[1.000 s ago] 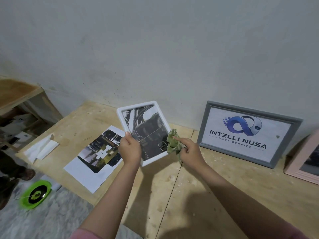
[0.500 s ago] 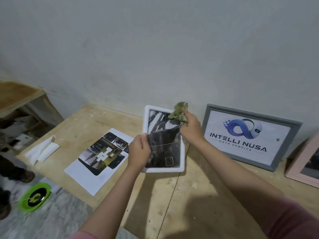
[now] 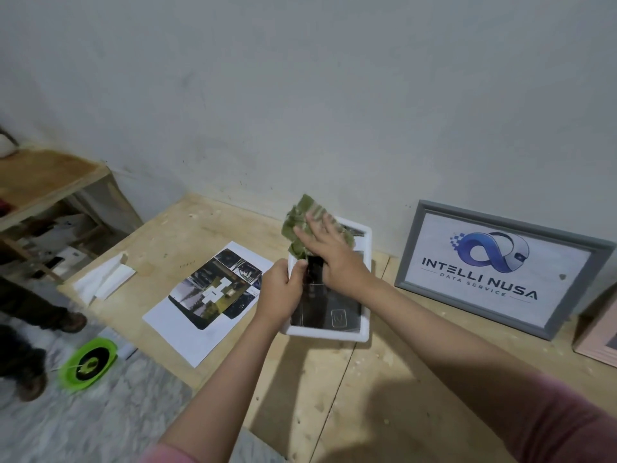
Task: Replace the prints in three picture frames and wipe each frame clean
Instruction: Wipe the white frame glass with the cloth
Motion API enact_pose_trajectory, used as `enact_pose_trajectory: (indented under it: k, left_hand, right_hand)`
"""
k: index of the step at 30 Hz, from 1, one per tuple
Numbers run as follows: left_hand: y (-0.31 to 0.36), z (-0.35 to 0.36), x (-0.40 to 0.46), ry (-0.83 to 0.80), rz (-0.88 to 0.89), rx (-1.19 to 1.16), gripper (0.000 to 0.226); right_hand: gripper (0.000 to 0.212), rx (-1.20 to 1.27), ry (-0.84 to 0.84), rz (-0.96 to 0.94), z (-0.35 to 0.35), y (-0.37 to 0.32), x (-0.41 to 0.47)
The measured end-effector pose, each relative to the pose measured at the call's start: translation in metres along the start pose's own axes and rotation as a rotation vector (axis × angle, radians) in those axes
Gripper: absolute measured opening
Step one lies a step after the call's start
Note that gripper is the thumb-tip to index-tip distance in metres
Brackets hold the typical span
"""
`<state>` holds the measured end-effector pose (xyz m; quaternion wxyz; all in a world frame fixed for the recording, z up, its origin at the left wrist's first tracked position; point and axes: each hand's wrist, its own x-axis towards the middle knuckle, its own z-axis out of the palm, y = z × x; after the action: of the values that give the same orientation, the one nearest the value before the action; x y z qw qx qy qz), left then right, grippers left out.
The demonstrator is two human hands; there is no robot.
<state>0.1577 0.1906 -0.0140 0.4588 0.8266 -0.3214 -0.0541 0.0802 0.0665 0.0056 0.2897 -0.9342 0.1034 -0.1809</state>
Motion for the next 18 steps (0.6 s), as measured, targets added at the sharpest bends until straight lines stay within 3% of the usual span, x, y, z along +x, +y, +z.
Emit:
enact_pose_trajectory:
  k: [7, 12, 18]
  left_hand:
    - [0.020, -0.006, -0.009, 0.063, -0.247, -0.364, 0.084]
    - [0.018, -0.010, -0.006, -0.070, -0.575, -1.016, 0.078]
    - [-0.006, -0.019, 0.001, -0.090, -0.766, -0.901, 0.056]
  right_hand:
    - [0.086, 0.083, -0.040, -0.094, 0.034, -0.005, -0.017]
    - [0.077, 0.109, -0.118, -0.102, 0.029, -0.009, -0.027]
    - [0.063, 0.071, -0.224, -0.222, 0.031, -0.013, -0.052]
